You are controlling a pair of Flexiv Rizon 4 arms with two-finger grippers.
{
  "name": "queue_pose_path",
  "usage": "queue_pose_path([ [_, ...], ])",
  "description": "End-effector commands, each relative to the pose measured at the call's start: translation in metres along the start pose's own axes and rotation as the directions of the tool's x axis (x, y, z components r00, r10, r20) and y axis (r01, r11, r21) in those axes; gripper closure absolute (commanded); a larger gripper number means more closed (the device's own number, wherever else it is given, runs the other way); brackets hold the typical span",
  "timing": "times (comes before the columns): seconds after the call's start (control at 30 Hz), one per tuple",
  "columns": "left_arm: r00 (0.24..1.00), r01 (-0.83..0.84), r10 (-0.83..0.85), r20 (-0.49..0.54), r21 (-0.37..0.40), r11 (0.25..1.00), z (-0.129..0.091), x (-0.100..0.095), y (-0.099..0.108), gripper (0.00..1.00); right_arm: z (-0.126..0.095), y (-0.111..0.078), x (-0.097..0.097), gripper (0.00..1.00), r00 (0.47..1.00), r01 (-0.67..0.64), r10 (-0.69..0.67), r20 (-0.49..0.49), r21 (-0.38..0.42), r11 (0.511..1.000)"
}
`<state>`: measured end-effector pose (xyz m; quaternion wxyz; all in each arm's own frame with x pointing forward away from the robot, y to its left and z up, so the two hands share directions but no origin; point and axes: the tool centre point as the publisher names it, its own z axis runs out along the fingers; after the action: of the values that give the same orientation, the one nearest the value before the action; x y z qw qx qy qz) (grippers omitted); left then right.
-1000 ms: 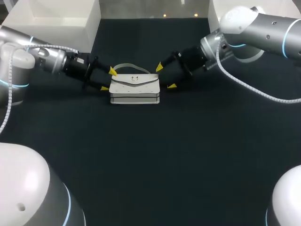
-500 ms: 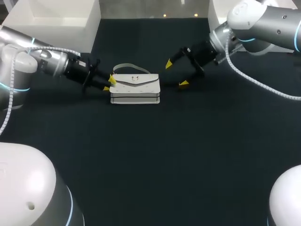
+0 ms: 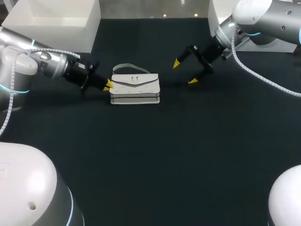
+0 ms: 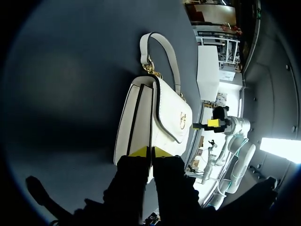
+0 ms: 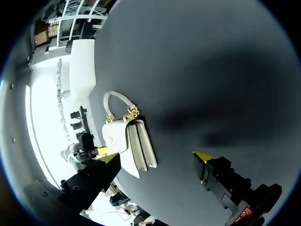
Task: Pick up the bag, open it, inspect its contents, close it, and place it on the opposite side
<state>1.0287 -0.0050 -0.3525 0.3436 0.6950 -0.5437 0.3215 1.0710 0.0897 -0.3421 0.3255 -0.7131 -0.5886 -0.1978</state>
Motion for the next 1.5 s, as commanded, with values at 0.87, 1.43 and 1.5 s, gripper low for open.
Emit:
queue_pose_path([
  [0.87, 0.985, -0.17, 0.169, 0.043, 0.026, 0.985, -0.069, -0.017, -0.037, 1.0, -0.04, 0.004, -0.002, 0.0, 0.984, 0.077, -0.07, 0.164, -0.037, 0.996],
  [1.43, 0.958, -0.287, 0.286, 0.032, 0.011, 0.958, -0.155, -0.075, -0.091, 1.0, -0.087, 0.014, -0.026, 0.0, 0.929, 0.126, -0.058, 0.366, -0.165, 0.978],
  [1.5, 0.958, -0.286, 0.286, 0.035, -0.002, 0.958, -0.163, -0.083, -0.098, 1.0, -0.092, 0.015, -0.028, 0.0, 0.924, 0.134, -0.055, 0.379, -0.185, 0.974],
])
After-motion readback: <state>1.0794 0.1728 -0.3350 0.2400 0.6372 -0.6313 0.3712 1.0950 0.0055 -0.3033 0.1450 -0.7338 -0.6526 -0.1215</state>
